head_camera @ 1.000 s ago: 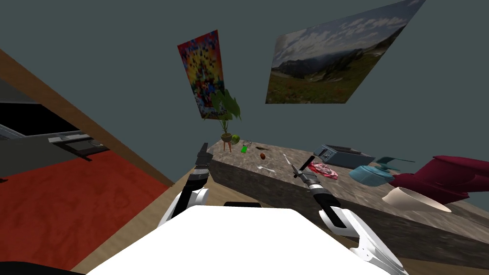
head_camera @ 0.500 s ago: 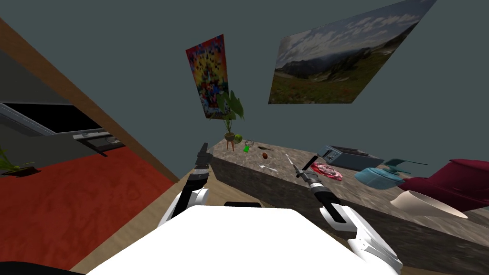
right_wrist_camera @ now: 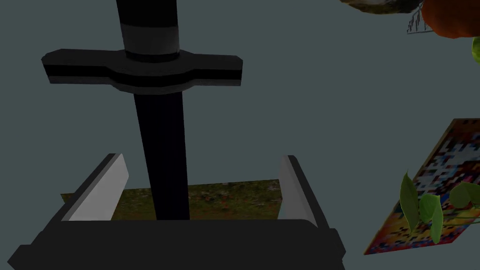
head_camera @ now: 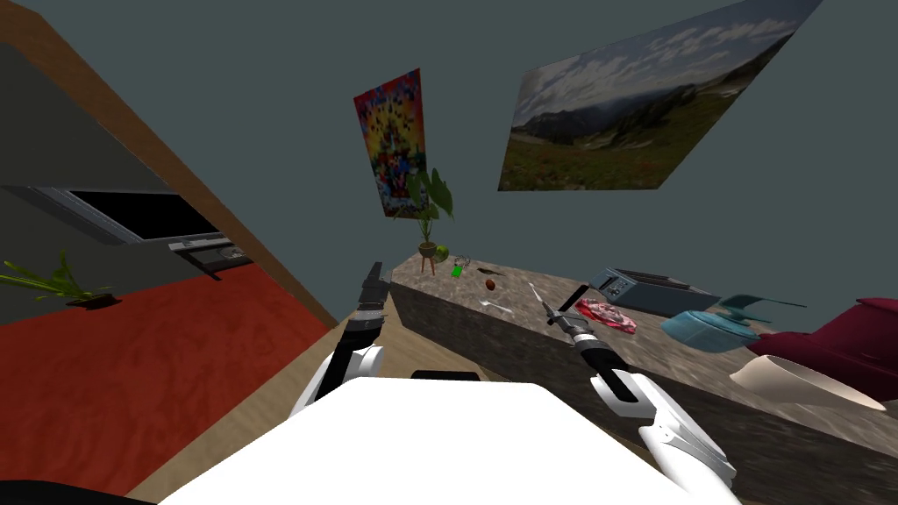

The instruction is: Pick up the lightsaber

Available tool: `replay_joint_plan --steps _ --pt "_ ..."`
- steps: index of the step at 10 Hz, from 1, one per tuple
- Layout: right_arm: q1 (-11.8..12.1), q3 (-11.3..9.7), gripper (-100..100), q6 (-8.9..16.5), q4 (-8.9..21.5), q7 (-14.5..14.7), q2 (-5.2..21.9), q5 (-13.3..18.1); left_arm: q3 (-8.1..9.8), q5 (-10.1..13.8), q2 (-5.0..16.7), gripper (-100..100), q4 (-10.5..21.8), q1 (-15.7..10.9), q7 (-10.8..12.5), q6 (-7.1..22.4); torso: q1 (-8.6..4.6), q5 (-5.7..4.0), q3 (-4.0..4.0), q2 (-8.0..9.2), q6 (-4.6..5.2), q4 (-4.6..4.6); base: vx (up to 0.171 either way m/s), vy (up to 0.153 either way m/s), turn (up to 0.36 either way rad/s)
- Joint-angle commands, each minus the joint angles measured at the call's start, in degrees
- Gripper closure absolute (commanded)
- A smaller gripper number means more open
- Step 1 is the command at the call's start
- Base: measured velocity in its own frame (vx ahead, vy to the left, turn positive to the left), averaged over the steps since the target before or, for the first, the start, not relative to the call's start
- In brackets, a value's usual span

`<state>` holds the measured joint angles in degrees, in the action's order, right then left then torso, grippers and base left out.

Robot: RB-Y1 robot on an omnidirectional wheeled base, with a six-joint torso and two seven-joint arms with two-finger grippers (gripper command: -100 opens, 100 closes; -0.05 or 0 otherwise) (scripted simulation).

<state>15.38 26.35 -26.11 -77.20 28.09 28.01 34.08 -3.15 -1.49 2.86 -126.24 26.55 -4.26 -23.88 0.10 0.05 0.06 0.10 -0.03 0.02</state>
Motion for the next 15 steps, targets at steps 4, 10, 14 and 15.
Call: replay_joint_plan --steps 4,10,14,15 --pt "-3.7 1.1 -100 -2.5 7.7 2.5 3.6 -3.0 0.01 0.0 0.0 0 0.0 0.0 0.0 0.0 -0.19 -0.05 -0.17 -0.29 0.01 -0.06 -0.024 0.021 0.065" --pt "-8.4 1.9 -100 -4.3 20.4 4.5 6.8 -5.5 0.0 0.0 0.0 0 0.0 0.0 0.0 0.0 -0.04 -0.01 -0.01 -0.02 0.04 -0.01 -0.061 0.04 0.069" --pt "-12.2 2.7 -100 -6.2 25.3 6.5 10.0 -8.1 0.0 0.0 0.0 0 0.0 0.0 0.0 0.0 0.09 0.03 -0.01 -0.03 0.01 0.0 -0.053 0.052 0.086" --pt "-12.2 2.7 -100 -6.2 26.7 6.5 10.0 -8.1 0.01 0.0 0.0 0 0.0 0.0 0.0 0.0 -0.07 -0.01 -0.06 -0.12 0.06 -0.02 -0.004 0.0 -0.028"
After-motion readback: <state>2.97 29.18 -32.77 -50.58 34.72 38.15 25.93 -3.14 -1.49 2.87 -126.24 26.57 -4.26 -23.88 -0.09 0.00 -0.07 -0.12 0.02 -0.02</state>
